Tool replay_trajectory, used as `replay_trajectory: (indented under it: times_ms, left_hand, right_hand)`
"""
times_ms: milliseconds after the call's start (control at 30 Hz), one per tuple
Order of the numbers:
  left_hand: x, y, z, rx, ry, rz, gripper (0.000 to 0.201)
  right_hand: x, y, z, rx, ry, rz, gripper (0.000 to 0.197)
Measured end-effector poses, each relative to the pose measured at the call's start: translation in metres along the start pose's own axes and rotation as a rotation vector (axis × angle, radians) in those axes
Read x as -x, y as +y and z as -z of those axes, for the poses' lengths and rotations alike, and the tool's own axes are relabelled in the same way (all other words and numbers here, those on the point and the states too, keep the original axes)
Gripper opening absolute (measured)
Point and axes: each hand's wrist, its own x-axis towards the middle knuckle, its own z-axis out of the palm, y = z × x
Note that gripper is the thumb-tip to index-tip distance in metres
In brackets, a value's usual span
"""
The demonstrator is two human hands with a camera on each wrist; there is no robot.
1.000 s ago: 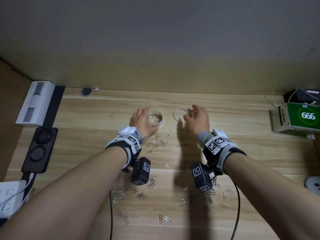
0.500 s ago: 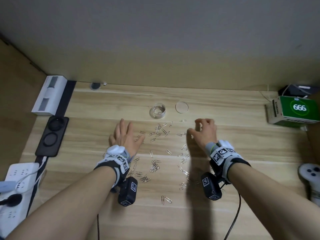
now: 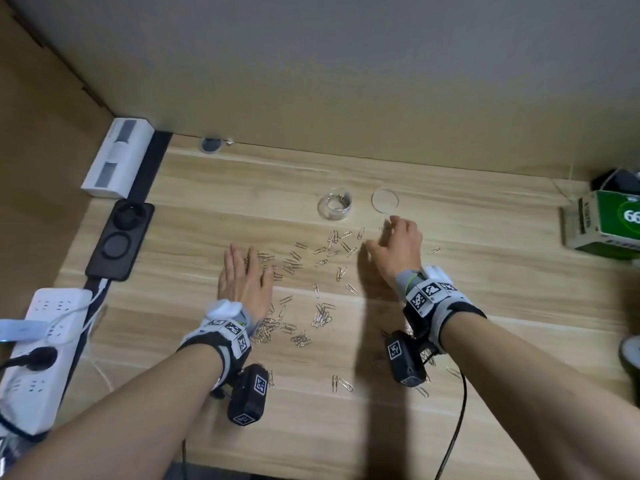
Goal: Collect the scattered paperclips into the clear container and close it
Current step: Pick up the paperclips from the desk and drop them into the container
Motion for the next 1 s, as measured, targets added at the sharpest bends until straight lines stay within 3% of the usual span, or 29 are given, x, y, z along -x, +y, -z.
replay_trajectory:
  times_ms: [300, 433, 533, 633, 767, 900, 1000]
  left_hand:
    - [-0.003, 0.046, -0.008, 0.042, -0.028, -0.234, 0.058]
    - [-0.006, 0.065, -0.009, 0.052, -0.045, -0.362, 0.059]
    - [-0.011, 0.083, -0.013, 0.046, -0.056, -0.452, 0.06]
    - [-0.014, 0.099, -0.023, 0.073, -0.062, -0.521, 0.062]
    - [-0.011, 0.102, -0.03, 0.08, -0.102, -0.677, 0.062]
    - [-0.007, 0.087, -0.025, 0.164, -0.144, -0.819, 0.056]
    - [-0.009, 0.072, -0.011, 0.272, -0.065, -0.733, 0.047]
  right_hand:
    - [0.03, 0.0, -0.016, -0.179, -0.296, 0.202, 0.037]
    - [0.031, 0.015, 0.003, -0.316, -0.206, 0.06, 0.03]
    - [0.019, 0.033, 0.03, -0.198, 0.041, 0.039, 0.03]
    - [0.008, 0.053, 0.051, -0.022, 0.146, -0.097, 0.045]
    - [0.006, 0.062, 0.052, 0.032, 0.087, -0.247, 0.058]
    - [0.008, 0.042, 0.027, -0.037, -0.044, -0.111, 0.056]
    - [0.008, 0.019, 0.006, -0.03, -0.13, -0.027, 0.058]
